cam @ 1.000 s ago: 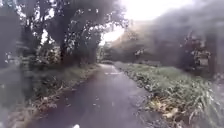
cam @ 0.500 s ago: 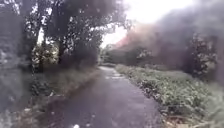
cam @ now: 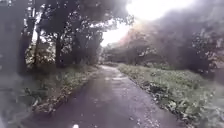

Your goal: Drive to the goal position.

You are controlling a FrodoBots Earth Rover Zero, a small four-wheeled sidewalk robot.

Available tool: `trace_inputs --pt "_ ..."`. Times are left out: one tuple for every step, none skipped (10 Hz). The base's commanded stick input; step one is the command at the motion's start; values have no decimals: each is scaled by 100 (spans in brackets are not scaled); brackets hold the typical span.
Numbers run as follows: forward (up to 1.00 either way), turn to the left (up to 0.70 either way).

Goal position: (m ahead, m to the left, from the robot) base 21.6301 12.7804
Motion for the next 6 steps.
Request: trace_inputs --pt "85 0" --pt "85 0" --pt "85 0" --pt "85 0" --pt "85 0" --pt "85 0"
